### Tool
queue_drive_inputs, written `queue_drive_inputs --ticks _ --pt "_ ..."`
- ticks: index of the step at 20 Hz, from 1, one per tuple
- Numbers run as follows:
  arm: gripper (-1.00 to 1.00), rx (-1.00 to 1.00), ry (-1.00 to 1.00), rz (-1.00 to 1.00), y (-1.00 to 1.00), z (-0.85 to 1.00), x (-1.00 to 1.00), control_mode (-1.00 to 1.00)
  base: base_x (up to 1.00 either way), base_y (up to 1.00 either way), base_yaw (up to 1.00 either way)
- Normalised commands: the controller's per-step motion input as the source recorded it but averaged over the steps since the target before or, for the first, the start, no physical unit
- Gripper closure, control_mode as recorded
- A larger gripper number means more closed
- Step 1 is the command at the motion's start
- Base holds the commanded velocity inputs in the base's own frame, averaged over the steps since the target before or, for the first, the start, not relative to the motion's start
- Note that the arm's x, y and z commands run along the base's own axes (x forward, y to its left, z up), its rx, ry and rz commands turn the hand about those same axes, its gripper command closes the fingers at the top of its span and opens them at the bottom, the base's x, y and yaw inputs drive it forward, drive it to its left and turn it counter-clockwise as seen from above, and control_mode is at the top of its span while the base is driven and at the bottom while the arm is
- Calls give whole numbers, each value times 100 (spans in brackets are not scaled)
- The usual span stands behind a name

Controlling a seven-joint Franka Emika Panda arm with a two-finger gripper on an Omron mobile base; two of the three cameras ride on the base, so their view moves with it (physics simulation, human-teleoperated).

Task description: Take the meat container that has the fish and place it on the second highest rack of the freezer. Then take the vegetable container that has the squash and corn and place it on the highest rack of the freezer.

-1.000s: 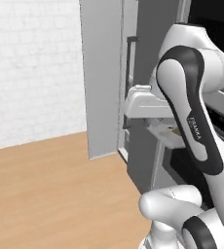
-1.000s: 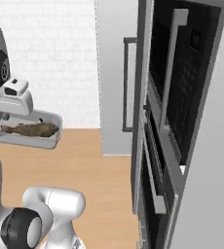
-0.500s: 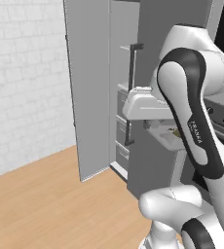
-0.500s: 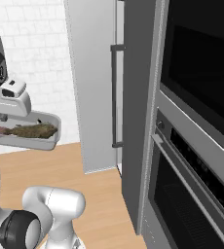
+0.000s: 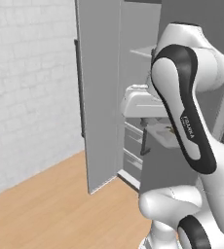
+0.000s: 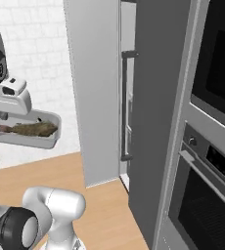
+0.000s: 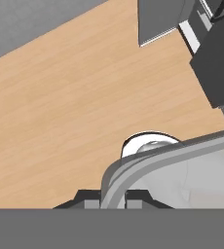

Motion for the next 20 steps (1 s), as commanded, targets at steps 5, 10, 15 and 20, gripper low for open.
queue_drive_inputs --ticks 5,10,15,20 --pt "100 0 0 0 0 0 0 100 42 4 -61" --pt "100 0 0 0 0 0 0 100 53 26 -76" --pt "100 0 0 0 0 0 0 100 31 59 -59" --pt "100 0 0 0 0 0 0 100 42 70 -31"
